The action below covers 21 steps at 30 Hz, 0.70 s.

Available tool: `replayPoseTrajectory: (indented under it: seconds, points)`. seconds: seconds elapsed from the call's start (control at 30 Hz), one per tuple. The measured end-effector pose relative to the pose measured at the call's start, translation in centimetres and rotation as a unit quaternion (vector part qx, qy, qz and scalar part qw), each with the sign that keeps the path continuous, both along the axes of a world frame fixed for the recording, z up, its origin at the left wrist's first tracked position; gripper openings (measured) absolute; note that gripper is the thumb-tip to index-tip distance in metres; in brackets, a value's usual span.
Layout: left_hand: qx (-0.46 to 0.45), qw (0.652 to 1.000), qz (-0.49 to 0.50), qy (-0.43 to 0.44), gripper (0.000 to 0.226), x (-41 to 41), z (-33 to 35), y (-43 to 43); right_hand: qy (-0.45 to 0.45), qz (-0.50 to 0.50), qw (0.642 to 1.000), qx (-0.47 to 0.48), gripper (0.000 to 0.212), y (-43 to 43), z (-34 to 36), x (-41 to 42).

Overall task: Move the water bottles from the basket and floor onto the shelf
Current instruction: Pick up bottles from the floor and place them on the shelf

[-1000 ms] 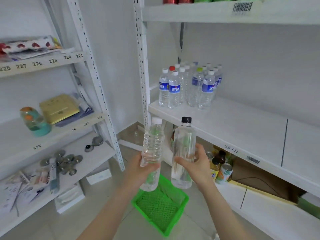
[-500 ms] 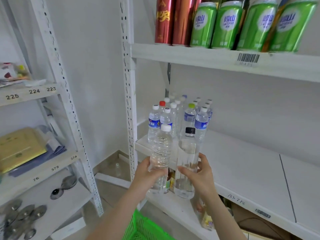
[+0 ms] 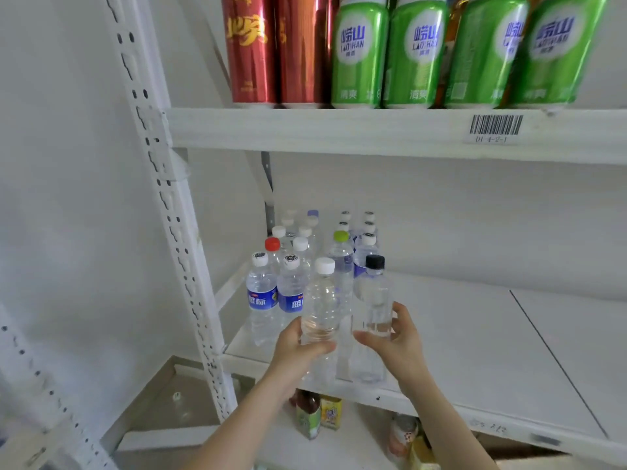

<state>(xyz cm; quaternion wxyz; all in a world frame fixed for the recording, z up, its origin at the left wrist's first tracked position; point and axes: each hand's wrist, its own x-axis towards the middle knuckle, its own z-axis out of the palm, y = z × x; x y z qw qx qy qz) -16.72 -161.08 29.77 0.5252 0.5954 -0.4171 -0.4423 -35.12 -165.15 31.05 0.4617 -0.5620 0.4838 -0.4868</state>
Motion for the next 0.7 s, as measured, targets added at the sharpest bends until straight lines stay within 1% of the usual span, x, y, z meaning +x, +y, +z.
replayPoseTrajectory:
  seconds: [0.1, 0.23, 0.47, 0.6, 0.7]
  points:
    - [0.004, 1.000, -0.011, 0.007, 0.060, 0.3, -0.6, -2.4, 0.005, -0.005, 1.000, 0.003, 0.070, -1.7, -0.2, 0.1]
    - [0.002, 1.000, -0.016, 0.010, 0.056, 0.2, -1.5, -4.8, 0.002, -0.003, 1.000, 0.013, 0.070, -3.9, -0.9, 0.3]
    - [0.008, 1.000, 0.005, 0.021, 0.050, 0.0, -3.2, -7.7, 0.013, 0.016, 1.000, 0.024, 0.070, -7.5, -3.3, 0.6]
    - [0.015, 1.000, 0.009, 0.017, 0.055, -0.4, -4.0, -8.5, 0.027, 0.032, 0.999, 0.023, 0.073, -8.8, -4.5, 0.6]
    - [0.005, 1.000, 0.014, 0.025, 0.058, -0.5, -4.5, -8.8, 0.025, 0.045, 0.998, 0.024, 0.073, -9.4, -5.1, 0.5]
